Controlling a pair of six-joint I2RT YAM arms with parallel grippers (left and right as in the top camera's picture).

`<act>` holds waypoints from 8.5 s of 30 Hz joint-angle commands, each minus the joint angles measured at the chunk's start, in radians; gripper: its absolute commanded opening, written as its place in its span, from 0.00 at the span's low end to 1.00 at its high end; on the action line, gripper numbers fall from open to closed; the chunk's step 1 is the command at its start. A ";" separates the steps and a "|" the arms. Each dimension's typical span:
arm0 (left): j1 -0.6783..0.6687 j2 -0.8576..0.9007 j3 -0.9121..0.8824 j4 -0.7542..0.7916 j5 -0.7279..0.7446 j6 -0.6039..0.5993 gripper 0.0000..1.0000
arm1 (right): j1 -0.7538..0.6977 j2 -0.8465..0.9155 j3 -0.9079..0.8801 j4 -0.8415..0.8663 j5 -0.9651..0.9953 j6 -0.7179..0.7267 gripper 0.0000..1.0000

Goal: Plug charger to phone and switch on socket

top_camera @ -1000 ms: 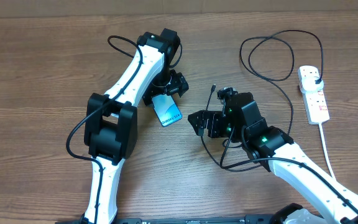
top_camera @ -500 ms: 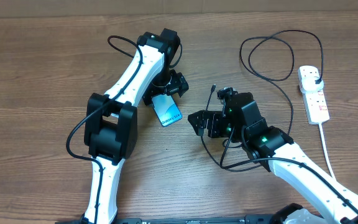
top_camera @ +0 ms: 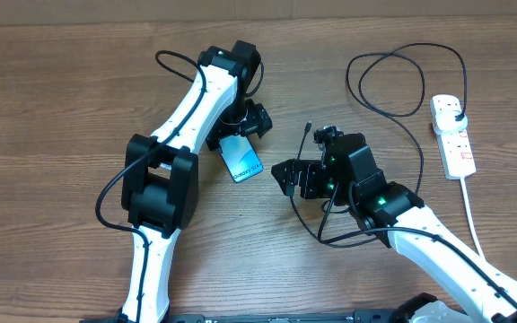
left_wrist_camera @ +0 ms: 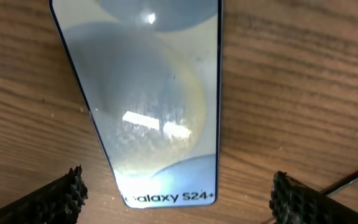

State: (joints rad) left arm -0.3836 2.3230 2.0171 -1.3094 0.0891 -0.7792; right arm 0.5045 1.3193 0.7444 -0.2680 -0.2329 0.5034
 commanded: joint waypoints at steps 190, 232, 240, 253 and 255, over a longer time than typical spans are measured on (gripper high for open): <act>-0.022 -0.003 -0.010 0.115 0.384 -0.194 0.04 | -0.061 0.338 0.003 0.354 -0.097 0.056 0.92; -0.023 -0.011 -0.008 0.125 0.398 -0.212 1.00 | -0.071 0.423 0.004 0.578 -0.049 0.313 0.04; 0.032 -0.197 -0.005 0.146 0.190 -0.083 1.00 | -0.168 0.374 0.004 0.576 -0.140 0.312 0.04; 0.033 -0.484 -0.181 0.173 0.036 0.037 1.00 | -0.265 0.055 0.004 0.451 -0.266 0.307 0.04; 0.030 -0.553 -0.291 0.250 0.056 0.044 1.00 | -0.265 0.018 0.004 0.423 -0.267 0.307 0.04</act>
State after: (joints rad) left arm -0.3405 1.8465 1.8606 -1.1133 0.1532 -0.7738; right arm 0.2382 1.4075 0.7414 0.1650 -0.4702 0.8143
